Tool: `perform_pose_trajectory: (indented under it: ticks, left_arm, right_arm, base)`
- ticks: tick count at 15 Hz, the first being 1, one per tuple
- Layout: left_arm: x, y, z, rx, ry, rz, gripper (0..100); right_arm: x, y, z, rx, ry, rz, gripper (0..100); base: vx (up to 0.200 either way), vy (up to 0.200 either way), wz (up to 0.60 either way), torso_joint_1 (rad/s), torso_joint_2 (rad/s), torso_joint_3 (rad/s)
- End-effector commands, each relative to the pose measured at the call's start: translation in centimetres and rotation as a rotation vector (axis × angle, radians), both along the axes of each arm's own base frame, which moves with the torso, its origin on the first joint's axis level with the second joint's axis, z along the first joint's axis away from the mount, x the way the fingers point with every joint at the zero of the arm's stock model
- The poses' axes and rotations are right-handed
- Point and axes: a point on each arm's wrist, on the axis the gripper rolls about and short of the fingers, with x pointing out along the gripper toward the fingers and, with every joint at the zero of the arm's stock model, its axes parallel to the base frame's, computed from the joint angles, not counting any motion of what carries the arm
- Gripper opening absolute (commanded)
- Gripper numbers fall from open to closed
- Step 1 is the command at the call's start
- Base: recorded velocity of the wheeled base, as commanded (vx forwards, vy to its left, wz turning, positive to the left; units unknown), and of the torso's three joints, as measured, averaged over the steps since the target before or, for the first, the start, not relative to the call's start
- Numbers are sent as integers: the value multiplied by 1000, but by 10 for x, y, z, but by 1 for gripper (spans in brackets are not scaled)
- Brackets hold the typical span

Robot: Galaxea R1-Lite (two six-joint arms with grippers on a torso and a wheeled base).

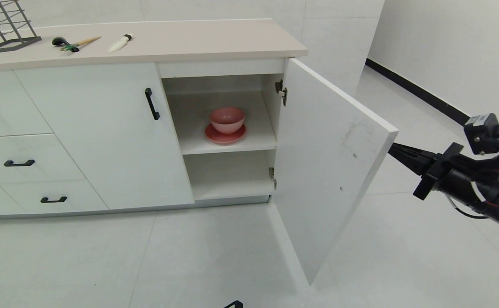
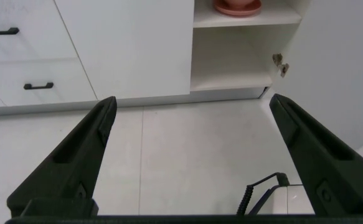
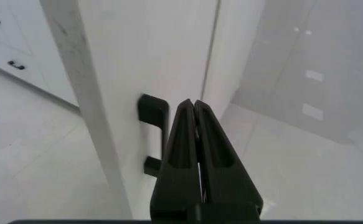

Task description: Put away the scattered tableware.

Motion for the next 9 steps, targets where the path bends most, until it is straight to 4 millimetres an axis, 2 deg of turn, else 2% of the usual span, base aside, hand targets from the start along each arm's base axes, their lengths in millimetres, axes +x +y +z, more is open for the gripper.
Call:
perform_pose_trajectory:
  ticks: [1, 4, 9]
  left_arm:
    - [0, 0, 0, -1, 1, 0, 100]
    - [0, 0, 0, -7, 1, 0, 100]
    - [0, 0, 0, -22, 2, 5, 100]
  right_arm:
    - [8, 2, -6, -6, 18, 9, 0]
    - [15, 7, -2, -29, -34, 60, 0]
    - [26, 15, -8, -32, -24, 81, 0]
  base:
    - [0, 0, 0, 0, 0, 0]
    - [0, 0, 0, 0, 0, 0]
    - [0, 0, 0, 0, 0, 0]
